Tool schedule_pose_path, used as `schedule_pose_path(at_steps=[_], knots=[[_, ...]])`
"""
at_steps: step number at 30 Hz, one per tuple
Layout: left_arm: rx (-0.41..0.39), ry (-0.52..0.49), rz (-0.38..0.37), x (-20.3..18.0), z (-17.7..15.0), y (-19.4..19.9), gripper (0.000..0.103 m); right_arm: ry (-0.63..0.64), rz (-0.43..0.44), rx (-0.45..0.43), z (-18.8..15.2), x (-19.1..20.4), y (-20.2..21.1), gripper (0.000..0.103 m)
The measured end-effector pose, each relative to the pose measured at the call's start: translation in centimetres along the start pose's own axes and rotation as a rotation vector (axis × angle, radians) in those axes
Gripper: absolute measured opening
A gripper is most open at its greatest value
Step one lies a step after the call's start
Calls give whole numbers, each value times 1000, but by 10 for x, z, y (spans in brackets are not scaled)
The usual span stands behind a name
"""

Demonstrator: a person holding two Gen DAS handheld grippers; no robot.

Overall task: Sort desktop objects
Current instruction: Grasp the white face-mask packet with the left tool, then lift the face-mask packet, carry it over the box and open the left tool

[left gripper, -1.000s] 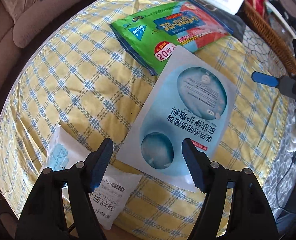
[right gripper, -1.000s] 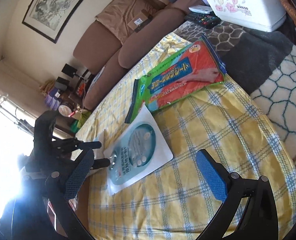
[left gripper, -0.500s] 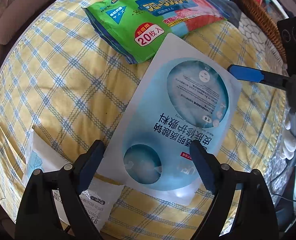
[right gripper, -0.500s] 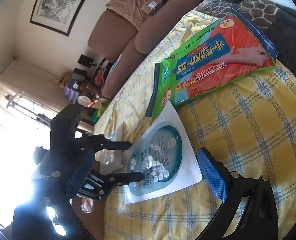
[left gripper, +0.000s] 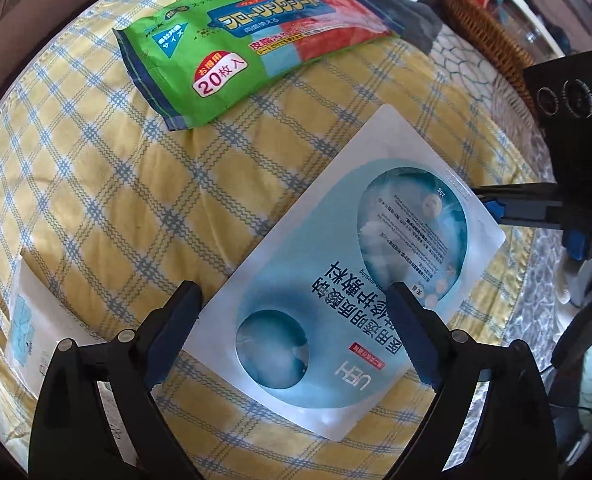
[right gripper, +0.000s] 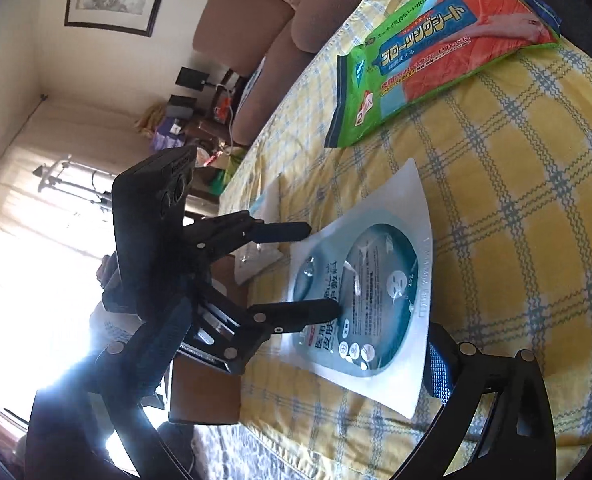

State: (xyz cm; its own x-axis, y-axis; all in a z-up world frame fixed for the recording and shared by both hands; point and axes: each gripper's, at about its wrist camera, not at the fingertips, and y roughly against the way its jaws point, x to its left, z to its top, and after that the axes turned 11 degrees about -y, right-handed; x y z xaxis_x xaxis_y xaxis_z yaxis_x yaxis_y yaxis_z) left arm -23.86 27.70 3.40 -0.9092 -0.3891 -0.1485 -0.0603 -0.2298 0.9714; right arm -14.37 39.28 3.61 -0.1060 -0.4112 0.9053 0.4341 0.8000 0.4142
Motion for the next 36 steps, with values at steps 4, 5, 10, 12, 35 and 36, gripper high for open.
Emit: schedule_pose_path(at_steps=[4,5,10,12,35,36], knots=[[-21,7,-31,-16,-5,6,90,-38,32,13,-9,-2,2,101],[-35,20,-64,-19,-9,9,88,-42,23,9,-13,-2,4,100],[-86,106,-70,-36,-45,23,81,-65,-49,-19,-45,-4,24,100],[-141,186,-47,-46,-65,39,81,-56,-54,-53,-56,-4,30,101],[-623,800,-403,-138,-215,-16,47,-142,-16,-6,-161,-9,29,43],[-638,824,-428,-135,-218,-20,45,-133,-33,0,-163,-10,26,43]])
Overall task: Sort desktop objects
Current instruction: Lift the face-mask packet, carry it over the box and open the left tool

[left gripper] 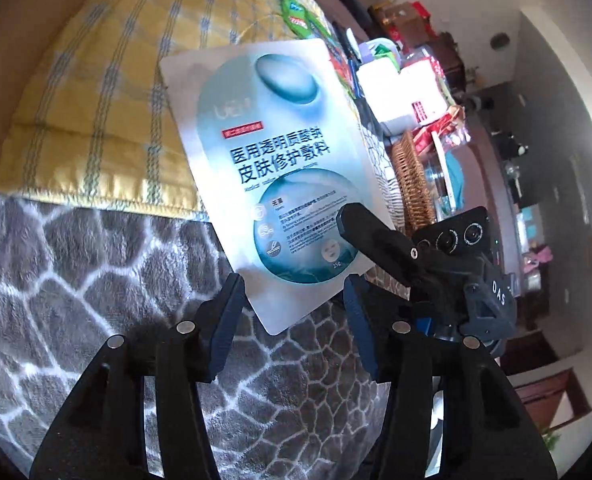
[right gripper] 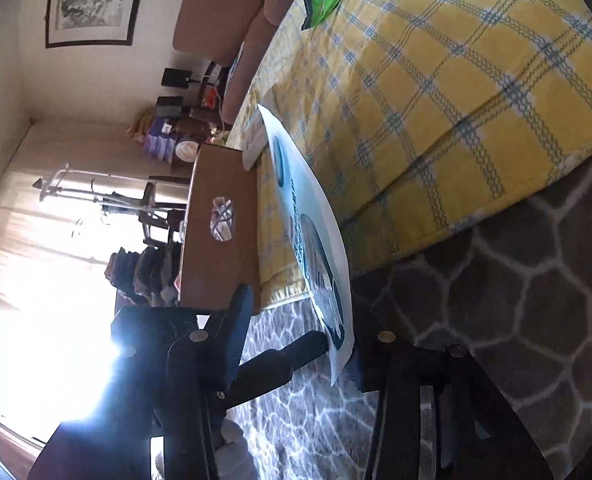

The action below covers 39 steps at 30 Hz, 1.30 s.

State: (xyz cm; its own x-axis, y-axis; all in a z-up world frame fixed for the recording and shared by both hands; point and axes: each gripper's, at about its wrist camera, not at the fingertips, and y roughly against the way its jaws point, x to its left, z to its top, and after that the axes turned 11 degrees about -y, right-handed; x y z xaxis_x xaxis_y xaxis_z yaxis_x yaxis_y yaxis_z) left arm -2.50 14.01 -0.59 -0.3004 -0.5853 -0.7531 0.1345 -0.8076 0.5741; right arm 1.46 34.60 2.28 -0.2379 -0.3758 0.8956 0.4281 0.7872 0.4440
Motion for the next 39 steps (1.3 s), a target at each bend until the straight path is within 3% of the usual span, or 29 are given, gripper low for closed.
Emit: schedule_pose_path(at_steps=[4,8,9,10,12,15,17,20,26,29,34,39], knots=[[-9,-11,-41,3,1,-8,6,22,-32,6,-5,2,-6,41],[-12,73,-77,14,0,-12,6,25,-31,-17,-8,3,-5,37],[-24,89,-72,15,-1,-10,10,12,-43,-20,-8,0,-6,37],[-40,100,-65,16,-1,-9,24,-11,-47,-30,-7,-4,-5,30],[-50,94,-65,14,0,-12,28,-41,-28,-55,-6,-9,-1,31],[-51,66,-59,5,6,-19,27,-25,-19,-83,-5,-4,5,31],[-50,43,-52,-1,9,-24,10,-37,1,-95,-5,-5,5,29],[-48,39,-40,-2,11,-29,8,-49,-11,-83,-5,-9,2,27],[-64,-85,30,-17,6,-16,9,39,-60,-82,-9,6,0,28],[-91,-141,42,-28,7,4,10,121,-68,-85,-16,28,0,28],[-145,-268,74,-58,6,46,10,207,-12,-126,-38,66,8,28],[-213,-327,66,-80,10,99,10,269,40,-138,-54,114,14,28]])
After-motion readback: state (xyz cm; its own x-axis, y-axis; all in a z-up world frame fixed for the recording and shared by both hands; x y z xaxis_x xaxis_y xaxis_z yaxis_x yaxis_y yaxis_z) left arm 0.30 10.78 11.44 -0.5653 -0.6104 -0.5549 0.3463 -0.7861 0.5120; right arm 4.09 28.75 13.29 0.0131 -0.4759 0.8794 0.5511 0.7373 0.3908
